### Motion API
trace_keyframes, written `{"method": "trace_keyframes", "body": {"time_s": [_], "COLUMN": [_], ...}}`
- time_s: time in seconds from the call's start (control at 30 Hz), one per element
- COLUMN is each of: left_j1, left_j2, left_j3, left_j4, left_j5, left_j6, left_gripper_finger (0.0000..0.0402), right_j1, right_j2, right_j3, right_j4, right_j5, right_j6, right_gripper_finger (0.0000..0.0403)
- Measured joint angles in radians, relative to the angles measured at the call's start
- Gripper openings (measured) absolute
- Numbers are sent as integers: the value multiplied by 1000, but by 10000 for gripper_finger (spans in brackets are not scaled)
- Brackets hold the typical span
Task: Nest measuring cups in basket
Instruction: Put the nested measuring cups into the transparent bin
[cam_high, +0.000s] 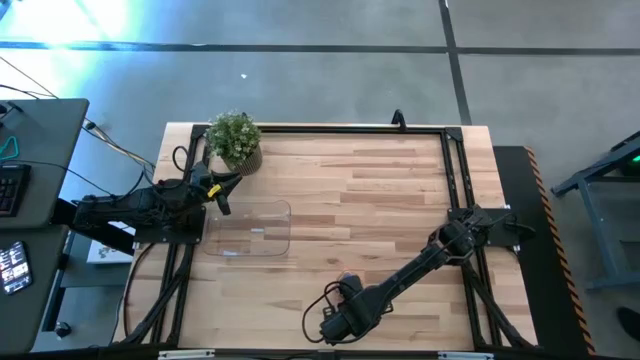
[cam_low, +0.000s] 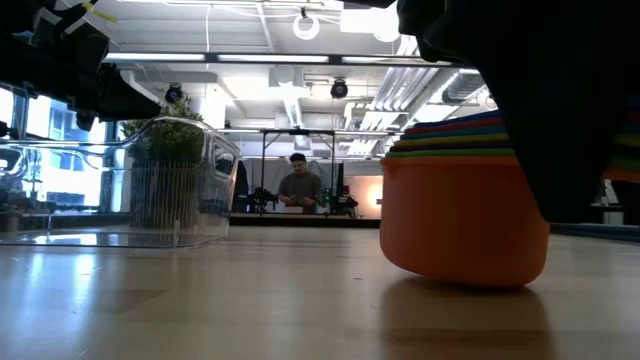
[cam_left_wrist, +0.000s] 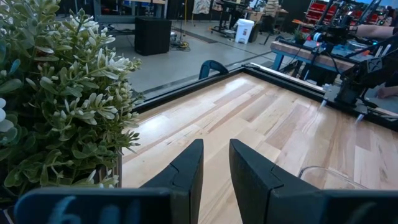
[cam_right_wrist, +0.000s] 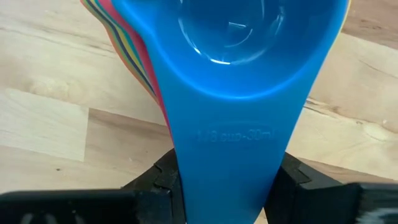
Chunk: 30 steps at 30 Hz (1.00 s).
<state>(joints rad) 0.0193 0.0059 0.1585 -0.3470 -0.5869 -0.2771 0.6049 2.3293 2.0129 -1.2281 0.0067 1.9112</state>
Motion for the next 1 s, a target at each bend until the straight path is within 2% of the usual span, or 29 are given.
{"method": "trace_keyframes", "body": {"time_s": [0.33, 1.0], "left_j1": [0, 0], "left_j2": [0, 0], "left_j3": [0, 0], "left_j4": [0, 0], "left_j5": [0, 0], "left_j6": [0, 0], "left_gripper_finger": [67, 67], "right_j1": [-27, -81], "right_j2": [1, 0], "right_j3": [77, 93], "right_j4": [-31, -45], "right_j5": [72, 61], "right_j6": [-90, -218], "right_gripper_finger": [126, 124]}}
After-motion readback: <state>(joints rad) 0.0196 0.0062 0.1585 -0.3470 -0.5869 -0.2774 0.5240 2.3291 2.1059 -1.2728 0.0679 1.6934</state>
